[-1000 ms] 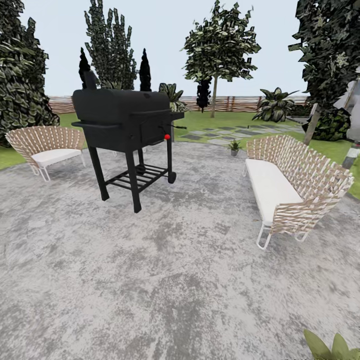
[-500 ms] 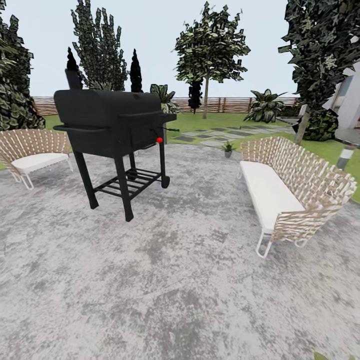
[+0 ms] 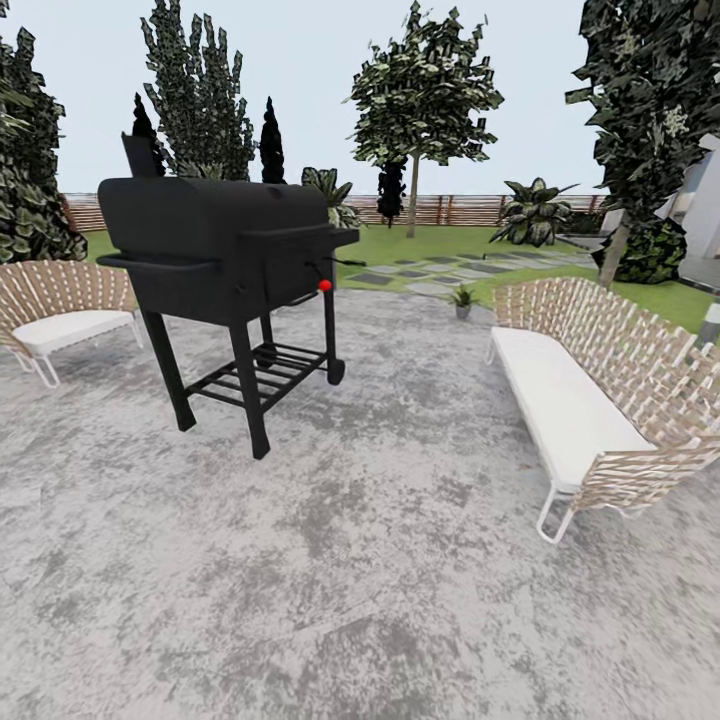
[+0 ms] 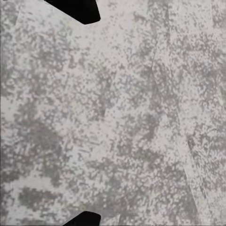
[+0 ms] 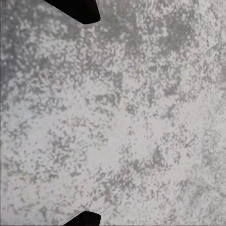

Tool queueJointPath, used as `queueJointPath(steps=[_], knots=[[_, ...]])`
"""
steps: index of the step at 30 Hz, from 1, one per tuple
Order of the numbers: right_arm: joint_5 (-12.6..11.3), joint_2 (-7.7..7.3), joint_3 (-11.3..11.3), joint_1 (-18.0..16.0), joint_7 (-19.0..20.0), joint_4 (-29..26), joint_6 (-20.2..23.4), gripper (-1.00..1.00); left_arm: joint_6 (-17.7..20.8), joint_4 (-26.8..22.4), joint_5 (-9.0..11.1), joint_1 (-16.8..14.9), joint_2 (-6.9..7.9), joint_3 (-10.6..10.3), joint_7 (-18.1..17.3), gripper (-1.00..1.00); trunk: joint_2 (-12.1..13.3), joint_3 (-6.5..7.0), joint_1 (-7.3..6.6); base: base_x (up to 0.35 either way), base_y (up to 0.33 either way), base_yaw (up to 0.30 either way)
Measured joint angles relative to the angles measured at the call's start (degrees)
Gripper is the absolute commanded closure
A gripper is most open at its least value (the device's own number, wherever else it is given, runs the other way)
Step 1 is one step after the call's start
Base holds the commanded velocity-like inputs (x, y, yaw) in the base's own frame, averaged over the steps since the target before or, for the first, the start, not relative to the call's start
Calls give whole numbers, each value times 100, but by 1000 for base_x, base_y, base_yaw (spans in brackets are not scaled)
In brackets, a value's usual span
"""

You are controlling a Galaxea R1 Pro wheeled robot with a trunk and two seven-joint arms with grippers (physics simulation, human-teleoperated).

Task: Pick up the pesticide atomizer in the garden and spray insectifuge to fully cover both potted plants in the garden.

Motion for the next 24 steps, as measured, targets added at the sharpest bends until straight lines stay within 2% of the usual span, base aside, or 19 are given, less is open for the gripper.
queueJointPath(steps=[8, 24], knots=[[-2, 0, 0, 0, -24, 12, -7, -100, -1, 0, -2, 0, 0, 0, 0, -100, 0, 0, 0, 330, 97, 0], [-10, 0, -11, 0, -32, 12, -9, -100, -12, 5, -33, -1, -9, -16, 0, -100, 0, 0, 0, 337, 4, 0]])
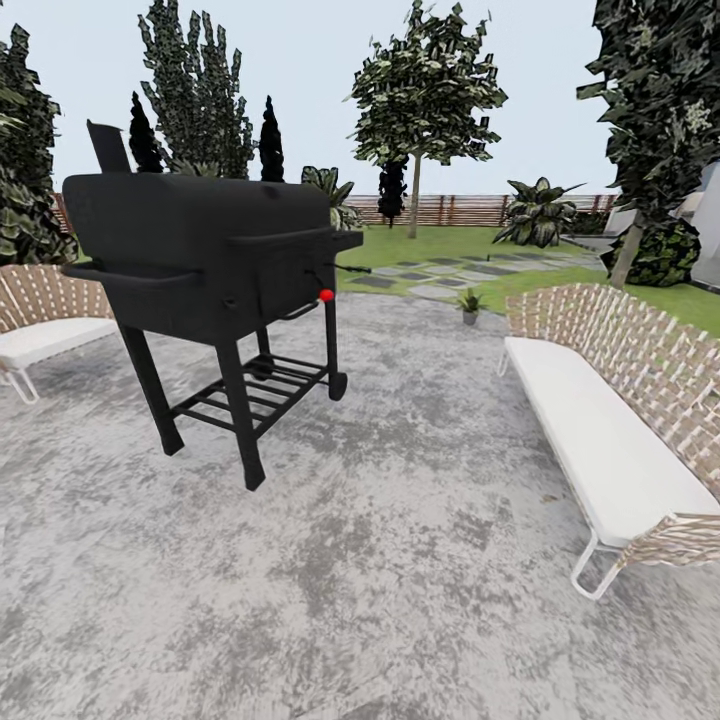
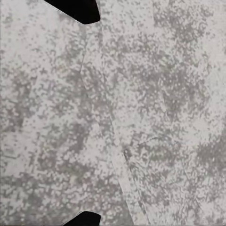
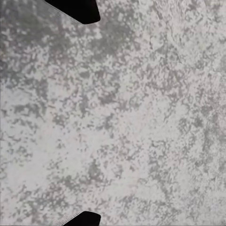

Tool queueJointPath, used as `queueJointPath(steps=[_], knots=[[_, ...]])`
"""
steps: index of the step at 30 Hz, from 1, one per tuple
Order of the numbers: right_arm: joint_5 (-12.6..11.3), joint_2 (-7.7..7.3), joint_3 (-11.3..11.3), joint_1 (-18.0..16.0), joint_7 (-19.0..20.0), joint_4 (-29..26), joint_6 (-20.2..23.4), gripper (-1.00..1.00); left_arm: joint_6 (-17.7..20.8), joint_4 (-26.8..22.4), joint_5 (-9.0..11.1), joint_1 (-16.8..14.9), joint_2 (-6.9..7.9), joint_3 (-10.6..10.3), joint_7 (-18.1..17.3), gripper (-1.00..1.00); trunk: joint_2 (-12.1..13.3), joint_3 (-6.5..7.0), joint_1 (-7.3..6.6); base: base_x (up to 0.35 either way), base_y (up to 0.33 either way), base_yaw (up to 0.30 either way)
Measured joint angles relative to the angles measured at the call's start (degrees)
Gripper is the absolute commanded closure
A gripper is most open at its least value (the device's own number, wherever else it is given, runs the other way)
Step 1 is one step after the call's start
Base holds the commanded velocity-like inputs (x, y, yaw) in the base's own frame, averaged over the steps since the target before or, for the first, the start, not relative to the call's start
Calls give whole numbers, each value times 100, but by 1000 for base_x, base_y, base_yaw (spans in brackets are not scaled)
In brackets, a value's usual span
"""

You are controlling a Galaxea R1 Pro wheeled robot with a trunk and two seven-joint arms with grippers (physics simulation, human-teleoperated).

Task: Pick up the pesticide atomizer in the garden and spray insectifuge to fully cover both potted plants in the garden.

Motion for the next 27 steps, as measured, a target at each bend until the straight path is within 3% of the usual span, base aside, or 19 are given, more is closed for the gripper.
queueJointPath(steps=[10, 27], knots=[[-28, 8, -23, 0, -8, 1, -169, -100, -620, 5, -36, 8, 4, -3, -15, -100, 0, 0, 0, 338, 0, 0], [-7, 0, -7, 0, 27, -7, -220, -100, -693, -3, -33, 14, 9, 0, -11, -100, 0, 0, 0, 338, 0, 0]])
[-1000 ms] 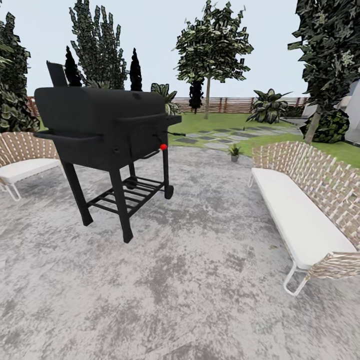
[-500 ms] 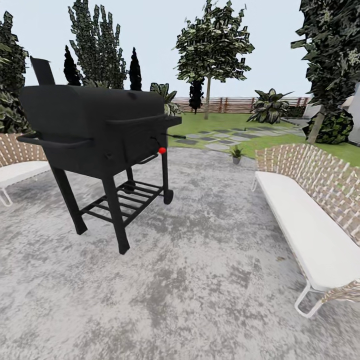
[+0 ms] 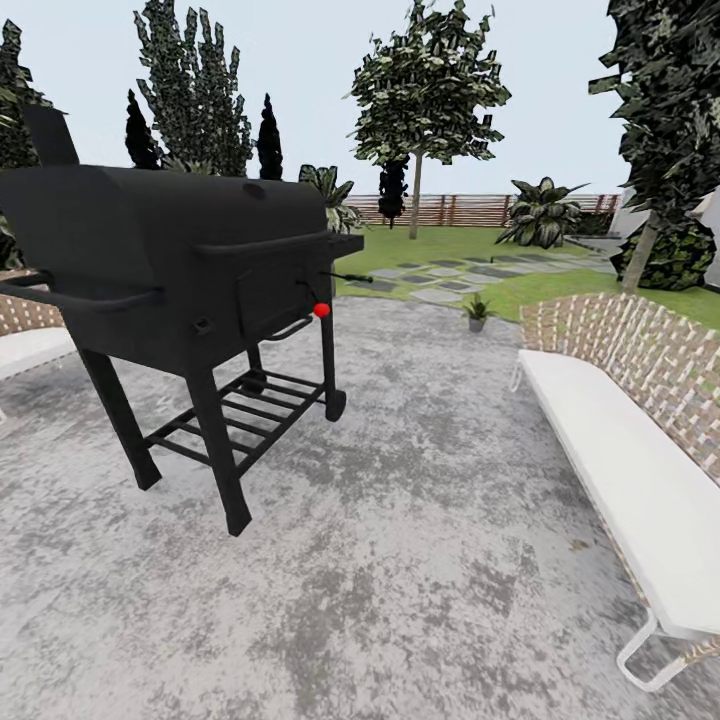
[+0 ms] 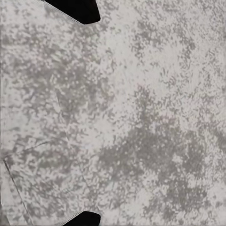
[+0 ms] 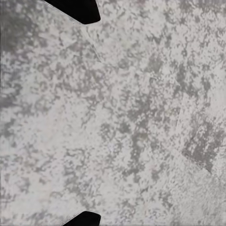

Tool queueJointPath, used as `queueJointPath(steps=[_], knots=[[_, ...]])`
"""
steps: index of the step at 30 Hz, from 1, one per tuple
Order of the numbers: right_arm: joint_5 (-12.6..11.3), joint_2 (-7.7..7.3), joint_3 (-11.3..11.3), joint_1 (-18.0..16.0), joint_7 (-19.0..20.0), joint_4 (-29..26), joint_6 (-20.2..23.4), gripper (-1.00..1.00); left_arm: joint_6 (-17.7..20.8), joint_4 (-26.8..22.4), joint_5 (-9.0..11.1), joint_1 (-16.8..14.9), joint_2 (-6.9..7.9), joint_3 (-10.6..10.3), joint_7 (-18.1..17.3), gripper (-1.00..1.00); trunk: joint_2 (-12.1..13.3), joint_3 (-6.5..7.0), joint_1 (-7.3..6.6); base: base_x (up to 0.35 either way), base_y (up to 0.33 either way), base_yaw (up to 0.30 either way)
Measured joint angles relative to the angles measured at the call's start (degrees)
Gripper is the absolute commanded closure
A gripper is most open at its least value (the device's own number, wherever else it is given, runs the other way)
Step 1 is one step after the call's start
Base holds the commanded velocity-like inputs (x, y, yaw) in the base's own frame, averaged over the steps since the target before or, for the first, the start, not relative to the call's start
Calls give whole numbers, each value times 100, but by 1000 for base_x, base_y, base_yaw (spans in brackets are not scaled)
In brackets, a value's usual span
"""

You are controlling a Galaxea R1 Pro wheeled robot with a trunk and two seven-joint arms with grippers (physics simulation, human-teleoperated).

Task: Pick up the pesticide atomizer in the garden and spray insectifuge to fully cover both potted plants in the garden.

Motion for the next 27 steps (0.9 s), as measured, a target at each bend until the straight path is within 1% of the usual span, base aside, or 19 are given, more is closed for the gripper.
queueJointPath(steps=[27], knots=[[9, 0, 10, 0, -28, 4, -2, -100, 8, 0, -8, 0, -18, -40, -5, -100, 0, 0, 0, 339, 0, 0]])
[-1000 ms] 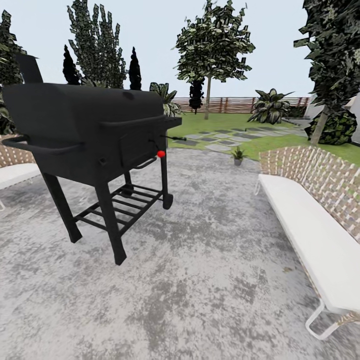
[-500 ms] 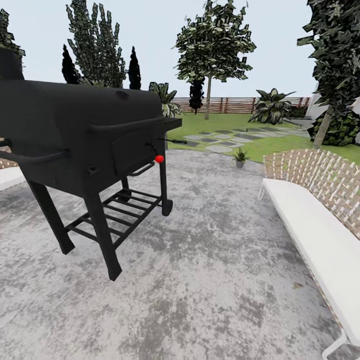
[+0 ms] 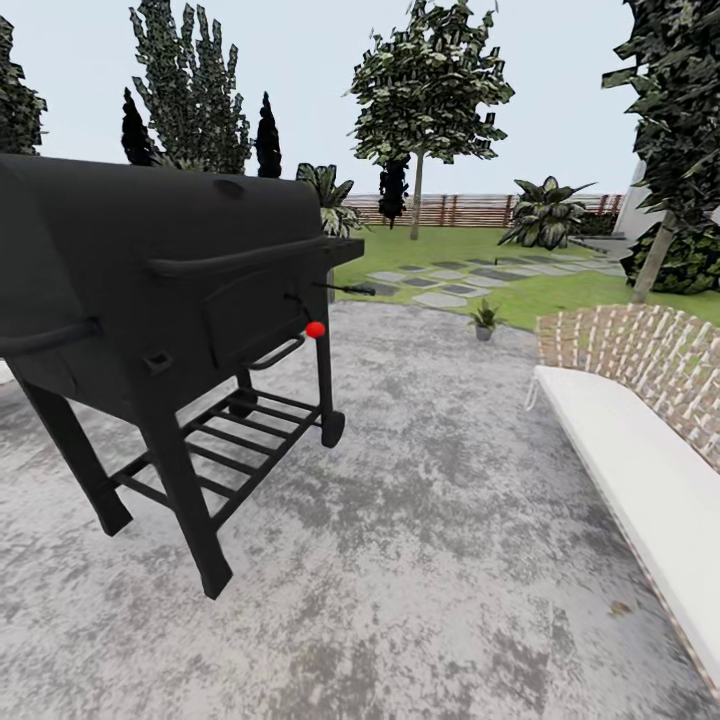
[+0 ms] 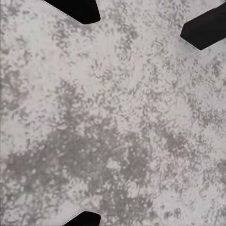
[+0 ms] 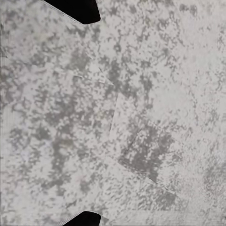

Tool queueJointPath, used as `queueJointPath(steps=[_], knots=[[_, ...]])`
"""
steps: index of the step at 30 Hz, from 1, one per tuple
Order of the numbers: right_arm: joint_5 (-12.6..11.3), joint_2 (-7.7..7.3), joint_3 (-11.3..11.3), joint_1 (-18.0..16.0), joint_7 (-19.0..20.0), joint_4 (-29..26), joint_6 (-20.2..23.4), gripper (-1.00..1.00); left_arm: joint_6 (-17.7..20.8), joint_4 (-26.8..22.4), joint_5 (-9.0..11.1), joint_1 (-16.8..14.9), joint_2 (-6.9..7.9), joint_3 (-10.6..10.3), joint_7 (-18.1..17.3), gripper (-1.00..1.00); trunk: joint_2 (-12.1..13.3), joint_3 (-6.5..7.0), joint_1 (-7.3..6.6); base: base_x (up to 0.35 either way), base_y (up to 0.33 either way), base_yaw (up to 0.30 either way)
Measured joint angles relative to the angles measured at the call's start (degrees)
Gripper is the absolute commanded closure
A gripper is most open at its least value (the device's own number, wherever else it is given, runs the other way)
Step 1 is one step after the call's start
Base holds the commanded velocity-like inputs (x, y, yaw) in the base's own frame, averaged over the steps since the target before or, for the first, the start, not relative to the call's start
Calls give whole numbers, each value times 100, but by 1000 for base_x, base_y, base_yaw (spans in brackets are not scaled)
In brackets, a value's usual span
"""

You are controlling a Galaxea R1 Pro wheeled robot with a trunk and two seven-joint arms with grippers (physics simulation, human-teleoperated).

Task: Pick up the pesticide atomizer in the garden and spray insectifuge to fully cover both potted plants in the garden.

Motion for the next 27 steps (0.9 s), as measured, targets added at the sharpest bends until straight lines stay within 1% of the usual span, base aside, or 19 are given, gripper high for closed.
queueJointPath(steps=[24, 27], knots=[[0, 2, 12, 0, 37, -1, -5, -100, 1, 0, 0, 0, 3, -5, 13, -100, 0, 0, 0, 339, 0, 0], [-12, 1, 5, 1, 35, -9, 1, -100, -1, 1, 0, -1, 0, -7, 9, -100, 0, 0, 0, 336, -44, -83]])
